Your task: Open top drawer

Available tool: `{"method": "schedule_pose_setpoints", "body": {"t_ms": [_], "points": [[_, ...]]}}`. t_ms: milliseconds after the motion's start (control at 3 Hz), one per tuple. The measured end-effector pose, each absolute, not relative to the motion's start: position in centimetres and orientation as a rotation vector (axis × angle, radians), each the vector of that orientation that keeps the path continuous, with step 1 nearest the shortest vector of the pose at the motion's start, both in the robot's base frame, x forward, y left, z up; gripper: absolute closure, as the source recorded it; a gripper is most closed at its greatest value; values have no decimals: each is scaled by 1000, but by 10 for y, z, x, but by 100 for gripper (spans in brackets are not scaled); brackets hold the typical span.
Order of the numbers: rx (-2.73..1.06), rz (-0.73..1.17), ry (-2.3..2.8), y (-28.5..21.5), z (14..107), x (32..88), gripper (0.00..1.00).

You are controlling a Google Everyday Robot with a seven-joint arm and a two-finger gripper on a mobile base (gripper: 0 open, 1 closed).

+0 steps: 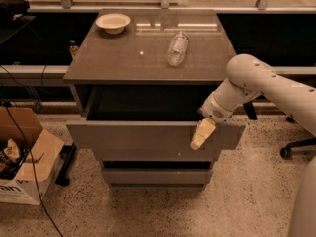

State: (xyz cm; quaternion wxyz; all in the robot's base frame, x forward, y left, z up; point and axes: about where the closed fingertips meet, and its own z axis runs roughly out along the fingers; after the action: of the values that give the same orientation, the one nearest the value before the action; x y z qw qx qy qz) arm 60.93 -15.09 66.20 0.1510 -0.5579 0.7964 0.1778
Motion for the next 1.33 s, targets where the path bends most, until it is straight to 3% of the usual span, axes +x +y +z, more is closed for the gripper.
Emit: {"method": "schedule_pose_setpoints", "body": {"t_ms": [667,1333], "points": [[-1659,581,2364,-149,655,555,3],[-1663,584,2368,-149,658,552,49]]}}
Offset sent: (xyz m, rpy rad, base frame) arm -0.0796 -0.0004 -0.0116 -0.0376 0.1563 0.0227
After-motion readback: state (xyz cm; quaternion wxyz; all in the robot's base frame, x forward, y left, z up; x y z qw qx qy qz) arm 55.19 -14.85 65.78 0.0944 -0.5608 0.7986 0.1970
